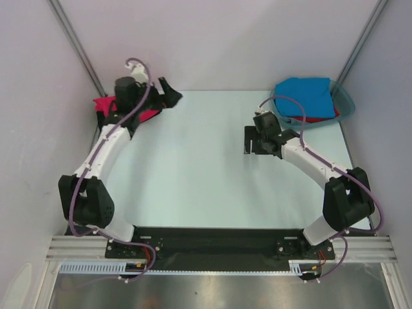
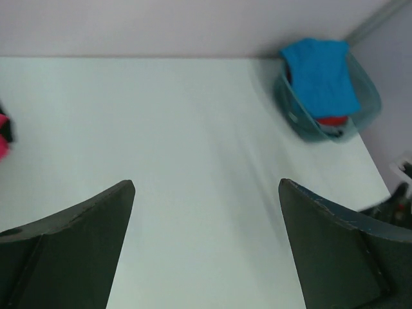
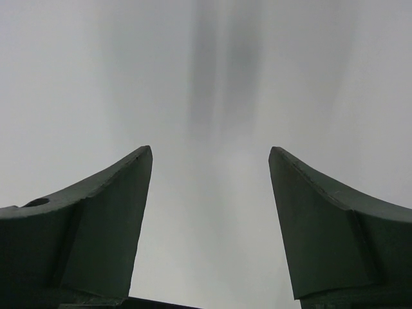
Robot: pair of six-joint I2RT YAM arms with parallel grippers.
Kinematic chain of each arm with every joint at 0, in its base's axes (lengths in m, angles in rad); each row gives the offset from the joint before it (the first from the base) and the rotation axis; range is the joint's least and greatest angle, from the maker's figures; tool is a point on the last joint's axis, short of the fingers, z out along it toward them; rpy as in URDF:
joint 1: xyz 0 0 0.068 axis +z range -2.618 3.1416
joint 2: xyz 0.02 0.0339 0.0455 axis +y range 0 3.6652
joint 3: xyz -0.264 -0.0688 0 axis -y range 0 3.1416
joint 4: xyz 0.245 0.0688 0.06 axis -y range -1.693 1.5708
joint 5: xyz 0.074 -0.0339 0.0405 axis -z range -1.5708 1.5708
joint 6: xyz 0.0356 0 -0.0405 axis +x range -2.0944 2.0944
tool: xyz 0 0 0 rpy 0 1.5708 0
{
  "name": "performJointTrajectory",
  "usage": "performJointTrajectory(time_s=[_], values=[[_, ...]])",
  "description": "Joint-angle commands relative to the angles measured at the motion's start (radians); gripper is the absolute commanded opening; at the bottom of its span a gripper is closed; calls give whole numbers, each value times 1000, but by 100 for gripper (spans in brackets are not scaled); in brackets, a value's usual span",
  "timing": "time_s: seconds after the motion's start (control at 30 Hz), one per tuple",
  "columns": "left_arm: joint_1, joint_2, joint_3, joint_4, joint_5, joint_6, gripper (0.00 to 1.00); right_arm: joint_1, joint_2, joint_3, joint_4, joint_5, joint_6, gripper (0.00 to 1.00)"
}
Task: Fold and stack the t-shirts
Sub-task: Reset both grippers
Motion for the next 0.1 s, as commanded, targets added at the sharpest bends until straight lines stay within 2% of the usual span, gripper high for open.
performJointTrajectory(time_s=[0.0,0.07], values=[[-129,-32,-55,-5,-1,13,100,23,-72,-19,9,47,30,78],[-184,-47,-104,19,-27,-7,100,34,-86,-28,5,66,54,78]])
